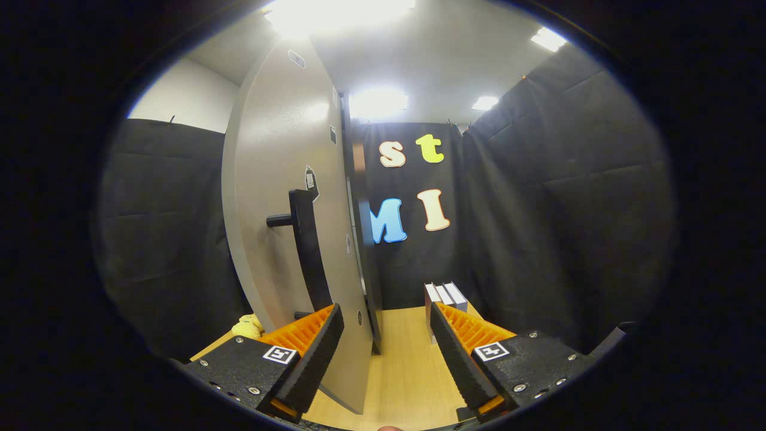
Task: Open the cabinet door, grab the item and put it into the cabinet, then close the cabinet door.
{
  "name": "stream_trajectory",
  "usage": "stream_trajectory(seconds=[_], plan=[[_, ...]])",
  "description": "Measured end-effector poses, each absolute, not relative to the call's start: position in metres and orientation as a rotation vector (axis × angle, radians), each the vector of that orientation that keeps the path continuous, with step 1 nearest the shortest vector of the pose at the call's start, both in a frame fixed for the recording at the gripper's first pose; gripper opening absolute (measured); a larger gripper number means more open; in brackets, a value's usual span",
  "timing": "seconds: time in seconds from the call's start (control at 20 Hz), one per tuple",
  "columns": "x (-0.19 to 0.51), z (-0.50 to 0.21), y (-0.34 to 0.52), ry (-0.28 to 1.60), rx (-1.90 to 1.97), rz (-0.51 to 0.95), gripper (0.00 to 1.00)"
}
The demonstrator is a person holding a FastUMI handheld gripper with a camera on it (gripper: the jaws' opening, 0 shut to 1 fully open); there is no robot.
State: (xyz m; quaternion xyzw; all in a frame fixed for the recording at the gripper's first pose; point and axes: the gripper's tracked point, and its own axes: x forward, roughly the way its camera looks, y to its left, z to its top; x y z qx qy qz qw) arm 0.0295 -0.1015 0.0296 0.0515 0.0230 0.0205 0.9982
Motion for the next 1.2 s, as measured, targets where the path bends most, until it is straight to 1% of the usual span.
stream_trajectory(seconds=[0.45, 0.8, 1.2], plan=[[0.032, 0.028, -0.003, 0.034, 0.114, 0.028, 0.92], [0.059, 0.028, 0.082, 0.007, 0.107, 0.022, 0.92], [0.064, 0.018, 0.142, 0.024, 0.092, 0.033, 0.93]])
